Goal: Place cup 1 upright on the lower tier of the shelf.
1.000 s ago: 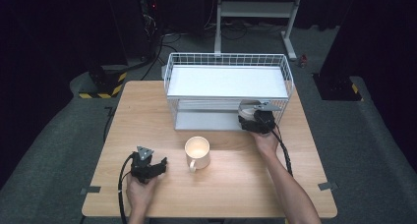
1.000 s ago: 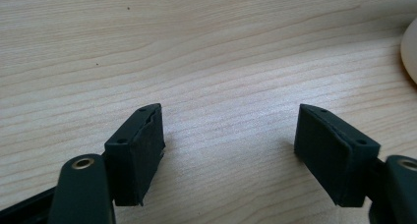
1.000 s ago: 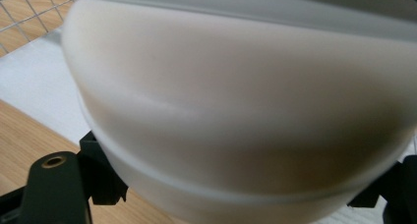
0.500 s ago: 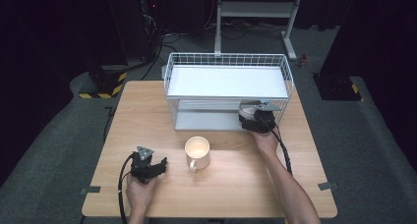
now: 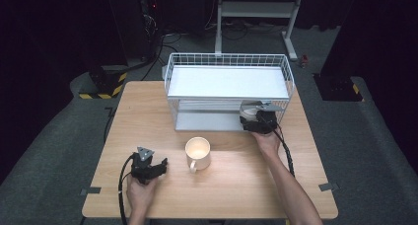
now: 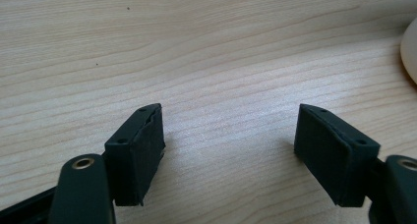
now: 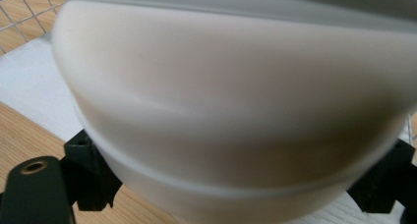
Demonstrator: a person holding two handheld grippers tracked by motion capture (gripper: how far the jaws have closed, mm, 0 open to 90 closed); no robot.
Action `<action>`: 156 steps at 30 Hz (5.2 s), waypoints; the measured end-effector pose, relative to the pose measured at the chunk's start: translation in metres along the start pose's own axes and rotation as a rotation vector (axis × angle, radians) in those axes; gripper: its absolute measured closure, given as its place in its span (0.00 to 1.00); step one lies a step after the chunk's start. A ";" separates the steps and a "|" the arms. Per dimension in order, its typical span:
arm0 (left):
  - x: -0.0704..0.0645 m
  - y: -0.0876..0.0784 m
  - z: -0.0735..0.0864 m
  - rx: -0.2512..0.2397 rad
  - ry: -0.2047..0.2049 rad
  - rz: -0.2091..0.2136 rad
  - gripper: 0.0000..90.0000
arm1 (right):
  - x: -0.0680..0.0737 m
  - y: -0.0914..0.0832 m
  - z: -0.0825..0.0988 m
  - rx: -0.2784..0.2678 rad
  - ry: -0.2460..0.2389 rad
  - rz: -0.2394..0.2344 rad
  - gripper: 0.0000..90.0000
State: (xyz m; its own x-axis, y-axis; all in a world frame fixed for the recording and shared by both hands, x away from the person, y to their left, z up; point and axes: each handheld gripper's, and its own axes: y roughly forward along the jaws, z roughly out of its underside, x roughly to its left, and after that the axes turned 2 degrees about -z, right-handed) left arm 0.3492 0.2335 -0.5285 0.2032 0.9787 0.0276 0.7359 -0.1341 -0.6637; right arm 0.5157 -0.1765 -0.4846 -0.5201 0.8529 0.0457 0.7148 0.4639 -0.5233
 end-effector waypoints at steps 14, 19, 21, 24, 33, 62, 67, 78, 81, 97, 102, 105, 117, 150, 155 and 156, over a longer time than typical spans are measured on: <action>0.000 0.000 0.000 0.000 0.000 0.000 0.30 | 0.003 -0.011 0.002 -0.009 -0.008 -0.021 0.11; 0.000 0.000 0.000 0.000 -0.001 0.000 0.30 | 0.001 -0.018 0.007 -0.013 0.001 -0.023 0.11; 0.000 0.000 0.000 -0.001 0.001 0.000 0.30 | 0.001 -0.021 0.009 -0.008 0.003 -0.022 0.11; 0.000 0.000 0.000 -0.001 -0.002 0.000 0.30 | 0.000 -0.025 0.011 -0.007 0.008 -0.018 0.14; 0.000 0.000 0.000 0.000 0.000 0.000 0.30 | 0.002 -0.039 0.024 -0.030 0.021 0.006 0.35; 0.000 0.000 0.000 0.000 -0.001 0.000 0.31 | 0.009 -0.020 0.019 0.005 0.050 0.064 0.47; 0.000 0.000 0.000 0.000 -0.001 0.000 0.31 | 0.008 -0.014 0.015 0.007 0.060 0.074 0.48; 0.000 0.000 0.000 0.000 -0.001 0.000 0.31 | 0.004 -0.002 0.010 0.039 0.076 0.090 0.49; 0.000 0.000 0.000 0.000 -0.001 0.000 0.31 | 0.002 0.000 0.010 0.035 0.057 0.091 0.51; 0.000 0.000 0.000 0.000 0.000 0.000 0.31 | 0.002 -0.012 0.011 0.016 0.078 0.053 0.46; 0.000 0.000 0.000 0.000 0.000 0.000 0.31 | -0.001 -0.022 0.016 0.008 0.084 0.024 0.43; 0.000 0.000 0.000 -0.002 -0.002 -0.001 0.30 | -0.004 -0.031 0.017 -0.007 0.099 0.007 0.42; 0.000 0.000 0.000 -0.002 -0.004 -0.003 0.31 | -0.009 -0.068 0.024 -0.069 0.111 -0.030 0.42; 0.000 0.000 0.000 -0.001 -0.002 -0.003 0.31 | -0.015 -0.130 0.061 -0.135 0.150 -0.108 0.42; 0.000 0.000 0.000 -0.001 -0.002 -0.004 0.31 | -0.016 -0.135 0.069 -0.132 0.151 -0.099 0.42; 0.000 0.000 0.000 -0.002 -0.003 -0.004 0.31 | -0.016 -0.136 0.070 -0.131 0.154 -0.100 0.42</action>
State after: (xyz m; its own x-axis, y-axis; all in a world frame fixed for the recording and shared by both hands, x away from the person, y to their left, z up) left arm 0.3494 0.2330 -0.5286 0.1983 0.9798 0.0277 0.7378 -0.1306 -0.6622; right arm 0.3938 -0.2702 -0.4740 -0.5213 0.8227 0.2267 0.7230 0.5670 -0.3948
